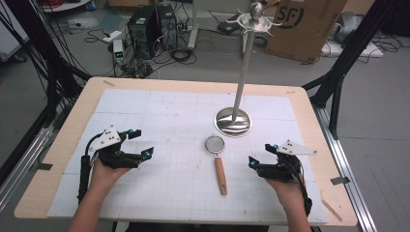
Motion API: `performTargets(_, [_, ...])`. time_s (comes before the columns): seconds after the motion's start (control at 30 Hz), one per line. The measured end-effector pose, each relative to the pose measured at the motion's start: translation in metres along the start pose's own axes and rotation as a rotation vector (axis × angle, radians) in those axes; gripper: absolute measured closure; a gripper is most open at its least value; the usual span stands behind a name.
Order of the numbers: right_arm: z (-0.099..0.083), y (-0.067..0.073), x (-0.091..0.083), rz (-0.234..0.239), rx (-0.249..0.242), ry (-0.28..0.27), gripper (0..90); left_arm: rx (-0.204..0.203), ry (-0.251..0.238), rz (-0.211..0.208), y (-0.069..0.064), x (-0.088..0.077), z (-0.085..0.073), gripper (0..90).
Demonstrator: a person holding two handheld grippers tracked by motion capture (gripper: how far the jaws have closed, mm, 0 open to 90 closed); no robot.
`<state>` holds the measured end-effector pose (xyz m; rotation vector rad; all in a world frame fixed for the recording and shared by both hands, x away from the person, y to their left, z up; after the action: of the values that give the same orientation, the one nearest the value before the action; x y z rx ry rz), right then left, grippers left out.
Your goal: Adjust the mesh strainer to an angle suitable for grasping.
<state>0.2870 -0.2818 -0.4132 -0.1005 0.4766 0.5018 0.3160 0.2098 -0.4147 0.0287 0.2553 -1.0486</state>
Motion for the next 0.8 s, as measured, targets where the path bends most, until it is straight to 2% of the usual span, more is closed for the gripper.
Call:
performTargets(0.13, [-0.001,0.0,0.001,0.0,0.004,0.004,16.0,-0.005,0.0,0.005,0.001,0.0,0.0,16.6])
performTargets(0.4, [-0.001,0.009,-0.002,-0.007,-0.024,0.008,16.0,0.011,-0.023,-0.019,-0.004,0.0,0.006,16.6])
performTargets(0.67, [0.0,0.011,-0.001,-0.01,-0.017,0.013,16.0,0.003,0.002,-0.01,-0.002,0.003,0.003,16.4])
performTargets(0.8, [0.001,0.014,0.0,-0.003,-0.039,0.007,16.0,0.001,0.004,-0.011,-0.003,0.003,0.004,16.3])
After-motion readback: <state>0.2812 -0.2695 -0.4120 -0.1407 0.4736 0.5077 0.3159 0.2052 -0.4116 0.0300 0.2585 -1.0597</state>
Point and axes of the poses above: each handheld gripper's, and its own axes: x roughly forward along the jaws, z roughly out of its top, y roughly to its left, the point moved 1 cm from there along x, roughly forward along the jaws, and after that the axes turned 9 degrees about -z, right-handed, at the moved point
